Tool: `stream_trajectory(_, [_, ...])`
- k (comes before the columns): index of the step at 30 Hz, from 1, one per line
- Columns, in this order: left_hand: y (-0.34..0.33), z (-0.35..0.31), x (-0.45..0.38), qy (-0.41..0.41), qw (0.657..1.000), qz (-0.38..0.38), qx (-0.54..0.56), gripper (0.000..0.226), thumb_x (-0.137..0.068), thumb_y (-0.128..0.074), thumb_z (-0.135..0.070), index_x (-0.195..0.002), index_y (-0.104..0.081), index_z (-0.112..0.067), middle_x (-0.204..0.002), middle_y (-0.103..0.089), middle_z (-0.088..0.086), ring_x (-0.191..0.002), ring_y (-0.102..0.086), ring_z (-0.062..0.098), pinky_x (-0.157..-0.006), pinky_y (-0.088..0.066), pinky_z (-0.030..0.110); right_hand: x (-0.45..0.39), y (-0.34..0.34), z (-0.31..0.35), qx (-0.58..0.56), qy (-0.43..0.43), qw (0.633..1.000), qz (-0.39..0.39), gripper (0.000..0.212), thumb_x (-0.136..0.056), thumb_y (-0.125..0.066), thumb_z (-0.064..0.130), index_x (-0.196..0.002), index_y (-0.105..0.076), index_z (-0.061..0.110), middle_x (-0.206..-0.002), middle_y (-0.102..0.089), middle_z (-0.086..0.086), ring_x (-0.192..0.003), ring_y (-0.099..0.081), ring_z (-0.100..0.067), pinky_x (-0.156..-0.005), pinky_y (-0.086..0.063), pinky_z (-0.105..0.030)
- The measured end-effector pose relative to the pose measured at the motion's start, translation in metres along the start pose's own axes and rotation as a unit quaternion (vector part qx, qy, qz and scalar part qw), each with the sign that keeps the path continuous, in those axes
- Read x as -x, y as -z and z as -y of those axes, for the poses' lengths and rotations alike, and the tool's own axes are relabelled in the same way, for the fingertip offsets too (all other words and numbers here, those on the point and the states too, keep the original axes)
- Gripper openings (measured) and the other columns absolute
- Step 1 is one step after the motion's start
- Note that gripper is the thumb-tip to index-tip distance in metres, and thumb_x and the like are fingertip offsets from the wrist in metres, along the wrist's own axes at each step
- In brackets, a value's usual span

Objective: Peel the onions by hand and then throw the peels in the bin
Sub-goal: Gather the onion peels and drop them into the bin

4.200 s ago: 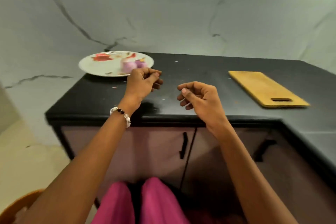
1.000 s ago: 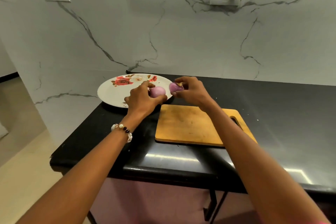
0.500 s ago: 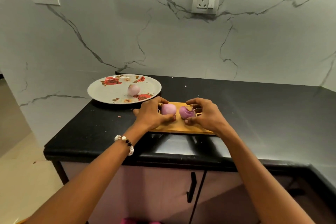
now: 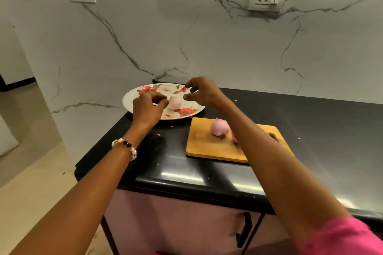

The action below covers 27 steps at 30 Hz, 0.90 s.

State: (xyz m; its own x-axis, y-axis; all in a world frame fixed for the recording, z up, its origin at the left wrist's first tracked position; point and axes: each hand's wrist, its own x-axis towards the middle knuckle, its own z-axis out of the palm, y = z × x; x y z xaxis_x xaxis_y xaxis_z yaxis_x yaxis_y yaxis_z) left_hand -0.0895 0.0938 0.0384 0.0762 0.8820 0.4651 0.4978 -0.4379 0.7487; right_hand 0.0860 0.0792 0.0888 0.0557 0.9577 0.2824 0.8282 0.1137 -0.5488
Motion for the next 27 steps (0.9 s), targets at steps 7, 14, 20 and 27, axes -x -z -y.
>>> stream_trajectory(7, [0.007, 0.031, -0.021, 0.030, 0.999, -0.035, 0.004, 0.020, -0.088, -0.067, -0.014, -0.107, -0.071, -0.014, -0.101, -0.071, 0.004, -0.075, -0.068, 0.013, -0.059, -0.045, 0.008, -0.058, -0.071, -0.001, 0.117, -0.007, 0.987, 0.109, 0.062, -0.086, -0.073, 0.016, -0.142, -0.047, 0.020, -0.143, -0.051, -0.007, -0.128, -0.049, -0.028, -0.102, -0.040, -0.033])
stream_trajectory(14, [-0.006, 0.029, -0.020, 0.032, 0.998, -0.024, 0.041, 0.015, -0.090, -0.063, -0.011, -0.101, -0.072, -0.013, -0.093, -0.071, 0.002, -0.068, -0.068, 0.011, -0.070, -0.054, 0.022, -0.045, -0.050, -0.003, 0.031, 0.001, 0.999, 0.009, 0.048, -0.074, -0.081, 0.010, -0.120, -0.067, 0.016, -0.126, -0.062, -0.009, -0.119, -0.054, -0.027, -0.094, -0.046, -0.035])
stream_trajectory(20, [-0.018, 0.011, -0.005, 0.010, 0.998, 0.010, 0.057, 0.014, -0.090, -0.062, -0.010, -0.101, -0.072, -0.012, -0.085, -0.071, -0.001, -0.065, -0.067, 0.006, -0.060, -0.043, 0.003, 0.020, 0.038, -0.037, -0.079, -0.057, 0.994, -0.043, 0.039, -0.072, -0.082, 0.011, -0.110, -0.072, 0.016, -0.103, -0.067, -0.007, -0.094, -0.063, -0.021, -0.085, -0.055, -0.035])
stream_trajectory(27, [-0.028, -0.016, 0.017, -0.008, 0.996, 0.054, 0.071, 0.014, -0.090, -0.063, -0.010, -0.102, -0.071, -0.011, -0.090, -0.073, 0.005, -0.070, -0.069, 0.012, -0.065, -0.048, 0.013, 0.079, 0.060, -0.077, -0.117, -0.165, 0.979, -0.011, 0.041, -0.078, -0.074, -0.002, -0.117, -0.068, 0.010, -0.116, -0.061, -0.013, -0.097, -0.064, -0.026, -0.070, -0.059, -0.029])
